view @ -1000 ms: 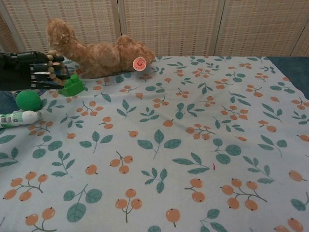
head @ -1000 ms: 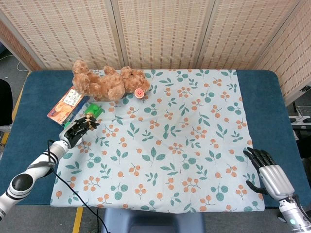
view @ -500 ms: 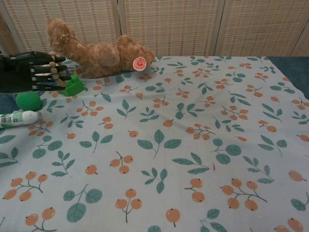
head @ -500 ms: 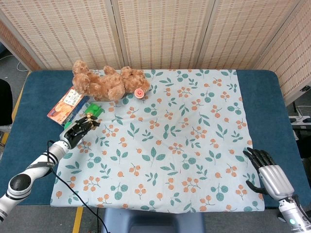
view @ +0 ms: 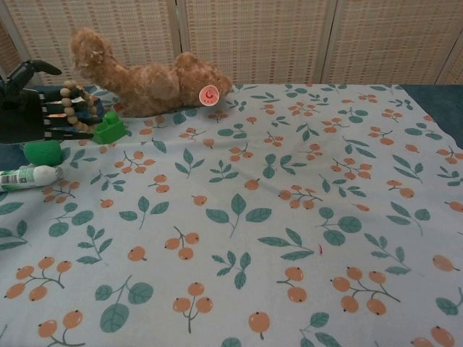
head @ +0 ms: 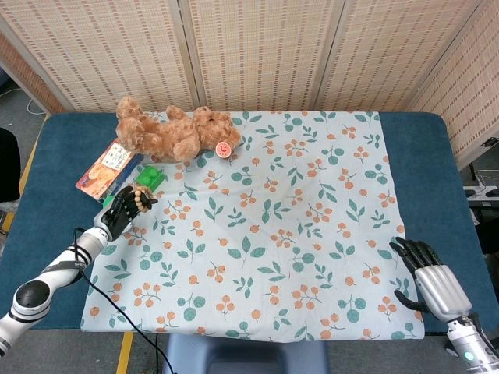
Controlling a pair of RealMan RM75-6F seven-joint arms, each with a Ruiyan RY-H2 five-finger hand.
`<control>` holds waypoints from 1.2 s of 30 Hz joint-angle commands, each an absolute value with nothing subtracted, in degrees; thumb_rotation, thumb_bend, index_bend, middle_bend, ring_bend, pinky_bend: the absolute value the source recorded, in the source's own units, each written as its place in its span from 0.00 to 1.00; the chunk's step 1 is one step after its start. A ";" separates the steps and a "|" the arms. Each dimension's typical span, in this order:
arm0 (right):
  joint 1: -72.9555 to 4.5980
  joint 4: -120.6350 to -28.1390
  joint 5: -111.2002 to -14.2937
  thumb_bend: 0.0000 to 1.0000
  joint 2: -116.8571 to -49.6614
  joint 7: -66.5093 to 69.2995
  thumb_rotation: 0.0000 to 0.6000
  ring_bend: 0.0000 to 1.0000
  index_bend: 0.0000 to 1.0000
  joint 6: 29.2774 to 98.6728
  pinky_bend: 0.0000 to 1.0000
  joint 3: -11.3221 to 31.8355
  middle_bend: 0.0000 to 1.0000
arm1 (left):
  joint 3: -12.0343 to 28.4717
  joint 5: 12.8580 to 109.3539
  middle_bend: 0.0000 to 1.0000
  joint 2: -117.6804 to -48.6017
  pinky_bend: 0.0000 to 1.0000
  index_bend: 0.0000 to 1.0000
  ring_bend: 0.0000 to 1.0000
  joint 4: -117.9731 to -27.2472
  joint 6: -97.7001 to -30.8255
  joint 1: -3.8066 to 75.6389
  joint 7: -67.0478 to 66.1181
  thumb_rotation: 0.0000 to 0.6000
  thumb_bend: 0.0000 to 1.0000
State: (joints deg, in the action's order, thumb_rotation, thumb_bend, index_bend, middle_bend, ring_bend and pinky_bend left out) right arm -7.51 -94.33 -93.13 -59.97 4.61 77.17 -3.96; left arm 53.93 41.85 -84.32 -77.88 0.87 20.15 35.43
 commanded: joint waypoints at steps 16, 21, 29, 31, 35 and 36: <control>-7.45 -94.34 -93.38 0.20 -59.85 4.78 1.00 0.00 0.00 77.34 0.00 -4.07 0.00 | 52.40 42.39 0.58 -83.34 0.04 0.57 0.26 -78.73 -0.04 21.24 34.93 0.96 0.67; -7.39 -94.38 -93.41 0.20 -59.81 4.86 1.00 0.00 0.00 77.48 0.00 -4.06 0.00 | 52.02 42.15 0.58 -82.89 0.04 0.57 0.26 -78.86 0.25 21.40 35.22 1.00 0.76; -7.37 -94.41 -93.59 0.20 -59.75 4.93 1.00 0.00 0.00 77.56 0.00 -4.13 0.00 | 51.71 41.04 0.57 -82.68 0.04 0.56 0.26 -79.21 -0.35 21.50 36.40 1.00 0.97; -7.36 -94.41 -93.59 0.20 -59.74 4.97 1.00 0.00 0.00 77.61 0.00 -4.12 0.00 | 51.62 41.03 0.57 -82.60 0.04 0.56 0.26 -79.33 -0.33 21.48 36.46 1.00 1.00; -7.31 -94.40 -93.68 0.20 -59.75 4.94 1.00 0.00 0.00 77.67 0.00 -4.17 0.00 | 51.55 39.40 0.57 -82.65 0.04 0.56 0.26 -79.51 0.14 21.24 38.18 1.00 1.00; -7.30 -94.40 -93.68 0.20 -59.75 4.93 1.00 0.00 0.00 77.70 0.00 -4.17 0.00 | 51.45 39.26 0.57 -82.62 0.04 0.56 0.26 -79.45 0.25 21.38 38.32 1.00 1.00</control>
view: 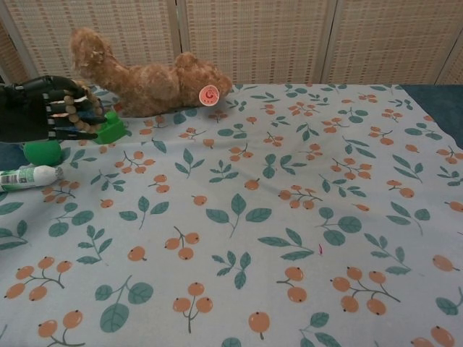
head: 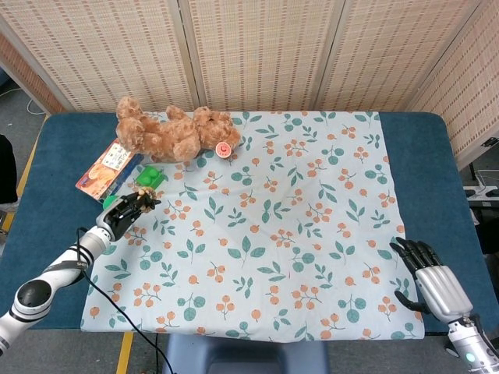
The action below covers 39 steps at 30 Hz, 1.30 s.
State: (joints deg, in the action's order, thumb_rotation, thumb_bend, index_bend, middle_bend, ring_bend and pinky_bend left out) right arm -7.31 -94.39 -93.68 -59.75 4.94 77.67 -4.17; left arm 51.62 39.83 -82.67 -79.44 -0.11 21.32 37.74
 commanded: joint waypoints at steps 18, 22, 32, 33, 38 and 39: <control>-7.10 -94.32 -93.77 0.20 -59.57 5.31 1.00 0.00 0.00 78.12 0.00 -4.15 0.00 | 52.96 43.43 0.43 -83.21 0.04 0.41 0.17 -80.33 3.73 21.21 32.51 1.00 1.00; -7.14 -94.31 -93.70 0.20 -59.54 5.36 1.00 0.00 0.00 78.00 0.00 -4.13 0.00 | 53.86 44.22 0.37 -84.02 0.04 0.33 0.14 -80.20 4.69 20.77 30.43 1.00 1.00; -7.07 -94.34 -93.72 0.20 -59.55 5.38 1.00 0.00 0.00 78.13 0.00 -4.12 0.00 | 54.93 43.68 0.30 -84.95 0.05 0.24 0.10 -78.29 8.80 20.96 27.14 1.00 1.00; -7.07 -94.34 -93.74 0.20 -59.53 5.39 1.00 0.00 0.00 78.11 0.00 -4.13 0.00 | 54.97 43.47 0.29 -85.00 0.05 0.23 0.10 -78.22 8.99 20.93 26.97 1.00 1.00; -7.07 -94.37 -93.79 0.20 -59.45 5.51 1.00 0.00 0.00 78.10 0.00 -4.16 0.00 | 55.18 42.36 0.25 -85.51 0.06 0.16 0.09 -78.27 8.34 20.45 26.26 1.00 0.85; -7.07 -94.38 -93.78 0.20 -59.44 5.53 1.00 0.00 0.00 78.12 0.00 -4.13 0.00 | 55.36 42.08 0.25 -85.65 0.06 0.16 0.09 -78.33 8.35 20.29 26.23 1.00 0.81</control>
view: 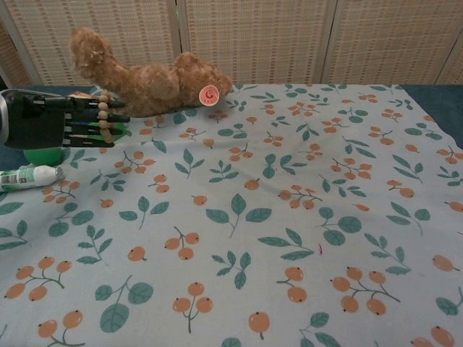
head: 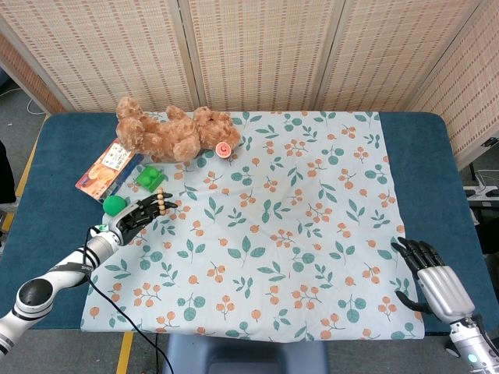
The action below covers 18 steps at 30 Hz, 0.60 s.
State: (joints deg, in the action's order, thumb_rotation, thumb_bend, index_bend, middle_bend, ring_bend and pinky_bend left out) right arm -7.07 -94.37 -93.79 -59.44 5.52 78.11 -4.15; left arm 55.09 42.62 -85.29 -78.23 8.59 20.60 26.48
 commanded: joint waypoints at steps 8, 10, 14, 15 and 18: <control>-7.22 -94.43 -93.83 0.20 -59.50 5.35 1.00 0.00 0.00 77.75 0.00 -4.22 0.00 | 56.44 41.47 0.36 -86.74 0.05 0.25 0.13 -78.76 7.02 19.05 24.64 1.00 0.63; -7.24 -94.48 -93.88 0.20 -59.52 5.27 1.00 0.00 0.00 77.71 0.00 -4.24 0.00 | 56.32 41.40 0.44 -86.93 0.05 0.33 0.17 -78.99 5.91 18.82 24.61 1.00 0.60; -7.19 -94.47 -93.80 0.20 -59.56 5.20 1.00 0.00 0.00 77.77 0.00 -4.21 0.00 | 55.69 40.46 0.55 -87.16 0.05 0.50 0.23 -79.17 3.57 18.83 26.07 1.00 0.58; -7.19 -94.47 -93.79 0.20 -59.55 5.22 1.00 0.00 0.00 77.77 0.00 -4.21 0.00 | 55.43 40.45 0.57 -87.20 0.05 0.53 0.24 -79.15 2.88 18.90 26.26 1.00 0.57; -7.21 -94.47 -93.76 0.20 -59.55 5.17 1.00 0.00 0.00 77.70 0.00 -4.21 0.00 | 54.60 40.03 0.61 -87.05 0.04 0.57 0.26 -79.26 1.88 19.21 27.44 0.93 0.56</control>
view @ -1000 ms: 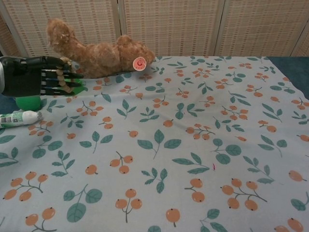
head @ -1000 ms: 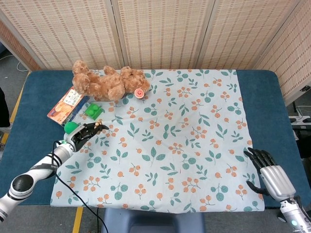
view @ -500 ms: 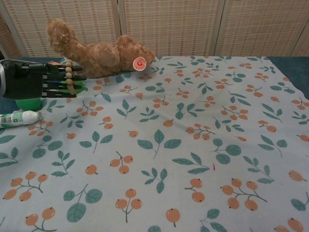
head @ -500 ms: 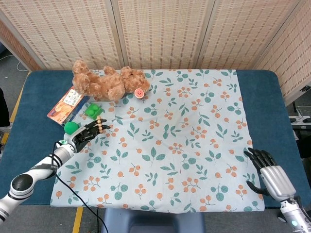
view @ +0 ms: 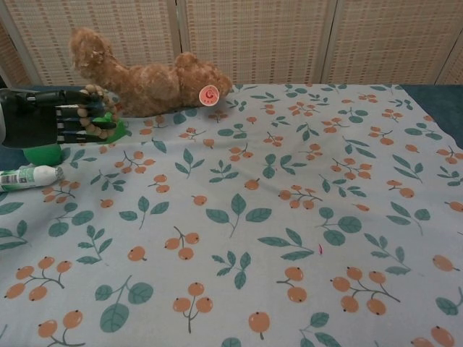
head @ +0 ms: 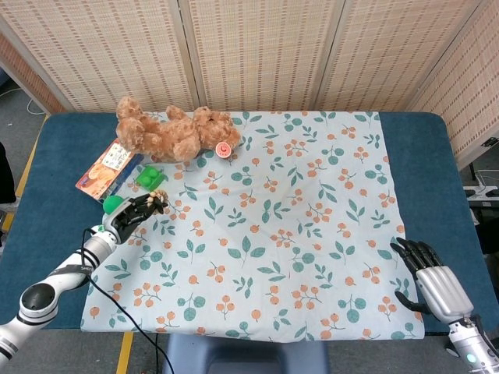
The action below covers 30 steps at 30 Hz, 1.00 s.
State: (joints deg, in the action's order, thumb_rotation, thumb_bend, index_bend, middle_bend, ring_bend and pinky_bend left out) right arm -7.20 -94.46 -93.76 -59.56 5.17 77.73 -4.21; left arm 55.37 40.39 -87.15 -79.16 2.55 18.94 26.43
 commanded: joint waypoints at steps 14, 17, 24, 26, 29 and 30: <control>-7.19 -94.50 -93.91 0.20 -59.48 5.27 1.00 0.00 0.00 77.78 0.00 -4.29 0.00 | 54.29 40.80 0.61 -86.44 0.01 0.61 0.26 -80.15 2.25 19.20 28.94 0.16 0.50; -7.15 -94.49 -93.89 0.20 -59.47 5.34 1.00 0.00 0.00 77.89 0.00 -4.25 0.00 | 54.09 41.50 0.61 -86.29 0.01 0.62 0.26 -80.42 2.26 19.12 28.50 0.19 0.55; -7.17 -94.51 -94.09 0.20 -59.41 5.41 1.00 0.00 0.00 77.89 0.00 -4.34 0.00 | 53.67 41.83 0.61 -86.06 0.01 0.61 0.26 -80.79 2.55 19.18 28.64 0.57 0.74; -7.12 -94.52 -94.18 0.20 -59.37 5.43 1.00 0.00 0.00 78.01 0.00 -4.37 0.00 | 53.50 41.77 0.61 -85.99 0.01 0.61 0.26 -80.99 2.42 19.21 28.87 0.70 0.79; -7.02 -94.52 -94.21 0.20 -59.30 5.55 1.00 0.00 0.00 78.26 0.00 -4.35 0.00 | 53.33 41.79 0.61 -85.92 0.01 0.61 0.26 -81.31 2.11 19.14 29.09 0.81 0.82; -7.00 -94.52 -94.20 0.20 -59.28 5.57 1.00 0.00 0.00 78.29 0.00 -4.35 0.00 | 53.29 41.78 0.61 -85.85 0.01 0.61 0.26 -81.53 2.04 19.09 29.20 0.85 0.83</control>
State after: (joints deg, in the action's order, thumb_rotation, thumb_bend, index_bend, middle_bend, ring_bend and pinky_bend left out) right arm -7.00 -94.52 -94.20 -59.29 5.56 78.28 -4.35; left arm 53.33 41.78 -85.89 -81.41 2.11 19.12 29.12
